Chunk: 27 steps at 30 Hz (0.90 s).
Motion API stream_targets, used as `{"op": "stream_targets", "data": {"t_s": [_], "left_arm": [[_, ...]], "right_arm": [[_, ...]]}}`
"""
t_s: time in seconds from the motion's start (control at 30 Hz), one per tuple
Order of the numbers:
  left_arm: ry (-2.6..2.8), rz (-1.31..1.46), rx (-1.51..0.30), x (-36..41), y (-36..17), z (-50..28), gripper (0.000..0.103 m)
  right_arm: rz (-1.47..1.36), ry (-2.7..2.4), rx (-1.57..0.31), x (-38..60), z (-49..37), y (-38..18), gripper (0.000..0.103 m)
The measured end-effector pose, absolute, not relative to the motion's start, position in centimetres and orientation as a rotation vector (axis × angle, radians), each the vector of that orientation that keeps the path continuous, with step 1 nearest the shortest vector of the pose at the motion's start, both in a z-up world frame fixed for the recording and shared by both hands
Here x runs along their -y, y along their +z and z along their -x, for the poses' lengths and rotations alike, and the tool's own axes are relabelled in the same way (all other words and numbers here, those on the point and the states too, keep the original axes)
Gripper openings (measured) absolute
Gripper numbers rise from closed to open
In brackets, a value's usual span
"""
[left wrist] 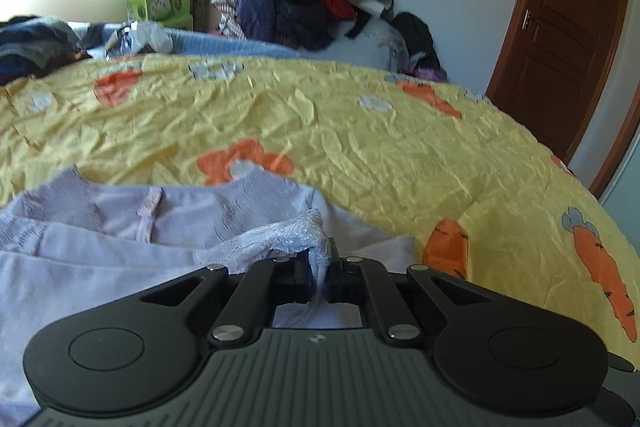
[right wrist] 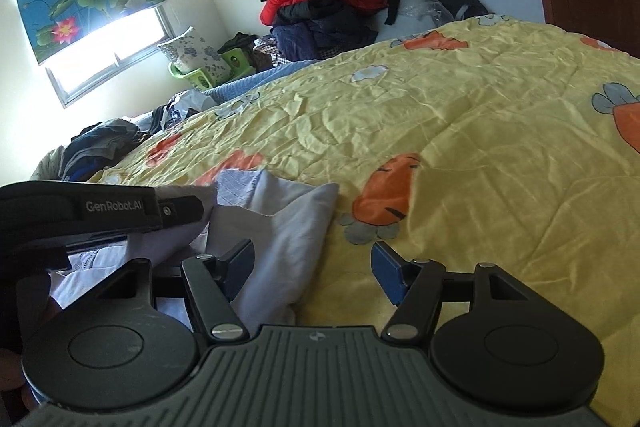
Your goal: Fold small clothes
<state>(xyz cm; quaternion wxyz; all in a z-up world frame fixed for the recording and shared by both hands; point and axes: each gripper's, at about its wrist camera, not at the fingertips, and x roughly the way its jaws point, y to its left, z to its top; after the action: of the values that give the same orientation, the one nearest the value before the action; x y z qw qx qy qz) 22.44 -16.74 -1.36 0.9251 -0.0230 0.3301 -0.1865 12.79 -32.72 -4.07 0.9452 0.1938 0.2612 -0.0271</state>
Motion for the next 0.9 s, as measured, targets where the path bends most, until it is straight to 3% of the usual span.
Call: {"op": "stream_targets", "data": {"t_s": [0.27,0.37,0.47,0.53,0.57,0.8,0.9], "left_arm": [[-0.384,0.011,-0.711,17.4,-1.9,-22.5,0.008],[-0.400,0.007,-0.722,17.6,-1.8,-22.5,0.013],[-0.423,-0.010,-0.729,18.1,-1.9,-22.3,0.033],[-0.422,-0.026,-0.704,18.4,-1.8,-21.9,0.061],[-0.417,-0.036,-0.684,18.5,-1.6,-21.6,0.066],[-0.380,-0.093,-0.606,17.7,0.1,-20.5,0.068],[-0.270,-0.066,-0.575,14.2,0.8,-20.8,0.077]], "right_arm": [[-0.406,-0.072,-0.535,33.4,-12.5,-4.4,0.069],[-0.411,-0.077,-0.534,33.5,-12.4,-4.5,0.069],[-0.417,-0.082,-0.535,33.8,-12.0,-4.7,0.069],[-0.418,-0.086,-0.535,33.9,-11.8,-4.8,0.069],[-0.419,-0.089,-0.534,34.0,-11.7,-4.8,0.069],[-0.409,-0.109,-0.513,34.3,-11.1,-4.4,0.069],[-0.357,-0.080,-0.485,33.1,-11.4,-3.4,0.069]]}}
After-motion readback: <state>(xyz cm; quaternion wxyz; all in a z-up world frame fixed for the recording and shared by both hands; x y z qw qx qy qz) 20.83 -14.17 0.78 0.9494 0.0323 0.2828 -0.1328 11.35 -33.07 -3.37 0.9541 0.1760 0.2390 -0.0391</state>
